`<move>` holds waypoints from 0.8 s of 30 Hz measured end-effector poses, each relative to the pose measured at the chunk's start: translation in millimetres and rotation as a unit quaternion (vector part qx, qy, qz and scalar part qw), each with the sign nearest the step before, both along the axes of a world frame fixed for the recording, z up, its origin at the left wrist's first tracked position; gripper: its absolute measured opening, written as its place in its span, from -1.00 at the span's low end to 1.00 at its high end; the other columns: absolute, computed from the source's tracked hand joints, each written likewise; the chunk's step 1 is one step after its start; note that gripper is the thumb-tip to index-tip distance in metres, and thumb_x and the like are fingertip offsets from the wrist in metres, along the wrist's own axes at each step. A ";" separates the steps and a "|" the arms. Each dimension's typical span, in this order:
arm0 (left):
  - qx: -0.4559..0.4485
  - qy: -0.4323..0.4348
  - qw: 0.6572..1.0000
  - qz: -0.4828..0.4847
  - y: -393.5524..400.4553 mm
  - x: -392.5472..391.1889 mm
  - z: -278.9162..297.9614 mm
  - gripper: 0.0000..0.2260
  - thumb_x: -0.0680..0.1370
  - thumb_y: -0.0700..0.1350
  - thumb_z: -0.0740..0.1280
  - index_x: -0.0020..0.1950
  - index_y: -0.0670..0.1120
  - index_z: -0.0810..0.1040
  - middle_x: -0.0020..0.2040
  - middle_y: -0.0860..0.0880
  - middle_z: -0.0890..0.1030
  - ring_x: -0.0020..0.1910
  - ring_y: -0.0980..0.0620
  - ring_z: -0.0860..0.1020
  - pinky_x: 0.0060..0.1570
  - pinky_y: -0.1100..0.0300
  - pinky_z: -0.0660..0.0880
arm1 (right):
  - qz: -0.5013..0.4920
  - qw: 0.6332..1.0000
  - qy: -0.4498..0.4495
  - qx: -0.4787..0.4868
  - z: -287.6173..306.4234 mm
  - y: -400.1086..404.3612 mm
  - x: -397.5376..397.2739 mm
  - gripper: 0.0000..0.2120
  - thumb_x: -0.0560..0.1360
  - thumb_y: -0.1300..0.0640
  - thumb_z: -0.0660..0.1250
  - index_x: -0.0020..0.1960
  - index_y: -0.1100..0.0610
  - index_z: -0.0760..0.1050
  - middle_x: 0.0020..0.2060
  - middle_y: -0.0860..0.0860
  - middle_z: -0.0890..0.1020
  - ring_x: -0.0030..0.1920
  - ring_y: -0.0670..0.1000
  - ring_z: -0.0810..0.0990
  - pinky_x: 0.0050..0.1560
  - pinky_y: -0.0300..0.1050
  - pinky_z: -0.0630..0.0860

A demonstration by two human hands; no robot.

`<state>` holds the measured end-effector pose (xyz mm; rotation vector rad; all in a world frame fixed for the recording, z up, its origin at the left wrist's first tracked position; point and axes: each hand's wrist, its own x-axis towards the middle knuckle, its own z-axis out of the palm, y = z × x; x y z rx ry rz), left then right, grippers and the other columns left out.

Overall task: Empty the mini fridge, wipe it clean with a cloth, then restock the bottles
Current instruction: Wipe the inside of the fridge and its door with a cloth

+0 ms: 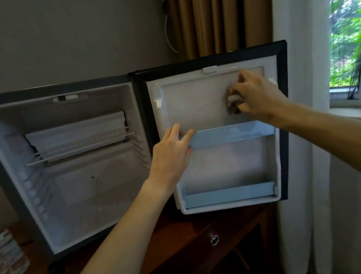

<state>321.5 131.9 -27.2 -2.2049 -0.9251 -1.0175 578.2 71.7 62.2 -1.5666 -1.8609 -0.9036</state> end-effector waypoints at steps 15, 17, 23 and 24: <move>0.025 0.010 1.000 0.007 3.9 2.9 -2.5 -0.54 0.44 -0.10 0.54 0.32 -0.05 0.55 0.07 -0.10 0.50 0.00 -0.07 0.54 -0.40 0.17 0.42 | 0.088 0.995 -0.049 -0.008 10.6 47.6 -82.7 -0.77 0.47 0.11 0.44 0.09 0.15 0.59 0.13 0.11 0.43 0.08 0.10 0.46 -0.01 -0.01 0.55; 0.012 0.013 1.000 -0.013 3.9 -0.4 -0.7 -0.55 0.47 -0.09 0.51 0.35 -0.04 0.53 0.07 -0.09 0.48 0.00 -0.06 0.53 -0.40 0.19 0.40 | 0.062 0.997 -0.032 -0.020 9.7 34.5 -57.1 -0.82 0.47 0.14 0.42 0.06 0.16 0.60 0.10 0.11 0.42 0.00 0.10 0.47 -0.03 0.07 0.56; 0.033 -0.007 0.998 -0.060 0.3 -7.7 34.8 -0.67 0.55 -0.09 0.42 0.31 -0.05 0.54 0.17 -0.08 0.48 0.08 -0.04 0.52 -0.20 0.16 0.55 | 0.078 0.997 -0.020 0.018 43.0 -13.7 -31.7 -0.78 0.49 0.09 0.43 0.10 0.13 0.59 0.03 0.02 0.40 -0.08 -0.06 0.40 -0.06 -0.11 0.53; 0.056 -0.017 0.997 -0.053 2.0 -8.6 46.5 -0.66 0.55 -0.09 0.43 0.32 -0.06 0.54 0.20 -0.11 0.49 0.13 -0.06 0.51 -0.07 0.12 0.54 | 0.087 0.995 -0.024 0.034 55.6 -16.8 -38.1 -0.76 0.49 0.08 0.43 0.13 0.12 0.58 0.04 0.02 0.41 -0.08 -0.07 0.39 -0.07 -0.16 0.49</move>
